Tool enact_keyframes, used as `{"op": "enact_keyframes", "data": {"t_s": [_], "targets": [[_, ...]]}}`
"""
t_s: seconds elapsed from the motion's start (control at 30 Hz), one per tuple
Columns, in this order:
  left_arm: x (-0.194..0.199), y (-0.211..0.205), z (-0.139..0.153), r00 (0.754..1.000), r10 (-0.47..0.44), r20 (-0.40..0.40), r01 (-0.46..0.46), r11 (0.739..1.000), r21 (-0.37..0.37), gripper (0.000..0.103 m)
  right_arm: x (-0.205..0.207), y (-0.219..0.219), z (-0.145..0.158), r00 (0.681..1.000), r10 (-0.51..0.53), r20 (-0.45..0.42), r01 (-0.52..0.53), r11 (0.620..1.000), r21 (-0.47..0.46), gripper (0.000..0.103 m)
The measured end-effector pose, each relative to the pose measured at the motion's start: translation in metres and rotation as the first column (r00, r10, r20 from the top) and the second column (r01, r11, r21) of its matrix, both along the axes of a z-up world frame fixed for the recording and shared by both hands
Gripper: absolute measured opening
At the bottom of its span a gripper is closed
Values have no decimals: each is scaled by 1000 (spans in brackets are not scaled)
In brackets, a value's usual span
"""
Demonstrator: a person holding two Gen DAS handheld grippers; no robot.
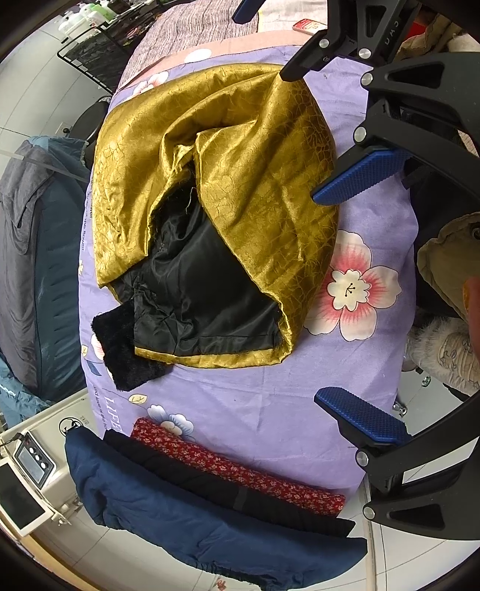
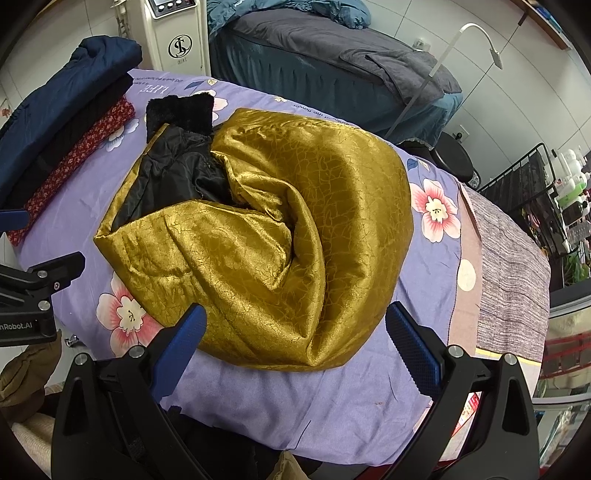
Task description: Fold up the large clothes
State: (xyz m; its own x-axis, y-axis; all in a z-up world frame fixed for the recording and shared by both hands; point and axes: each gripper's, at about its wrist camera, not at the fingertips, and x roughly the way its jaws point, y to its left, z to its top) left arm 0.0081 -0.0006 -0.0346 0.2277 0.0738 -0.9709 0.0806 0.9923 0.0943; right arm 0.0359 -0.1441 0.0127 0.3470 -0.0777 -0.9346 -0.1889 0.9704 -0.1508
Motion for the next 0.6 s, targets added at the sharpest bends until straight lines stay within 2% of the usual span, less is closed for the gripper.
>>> {"op": "enact_keyframes", "data": {"t_s": [0.4, 0.6], "targets": [[11, 3, -8, 1000, 6, -13, -6, 1000, -3, 97, 7, 1, -5, 1000, 11, -14, -11, 1000, -6, 96], [21, 3, -15, 1000, -2, -15, 2, 999, 34, 97, 20, 1, -5, 999, 42, -11, -41, 999, 7, 96]]}}
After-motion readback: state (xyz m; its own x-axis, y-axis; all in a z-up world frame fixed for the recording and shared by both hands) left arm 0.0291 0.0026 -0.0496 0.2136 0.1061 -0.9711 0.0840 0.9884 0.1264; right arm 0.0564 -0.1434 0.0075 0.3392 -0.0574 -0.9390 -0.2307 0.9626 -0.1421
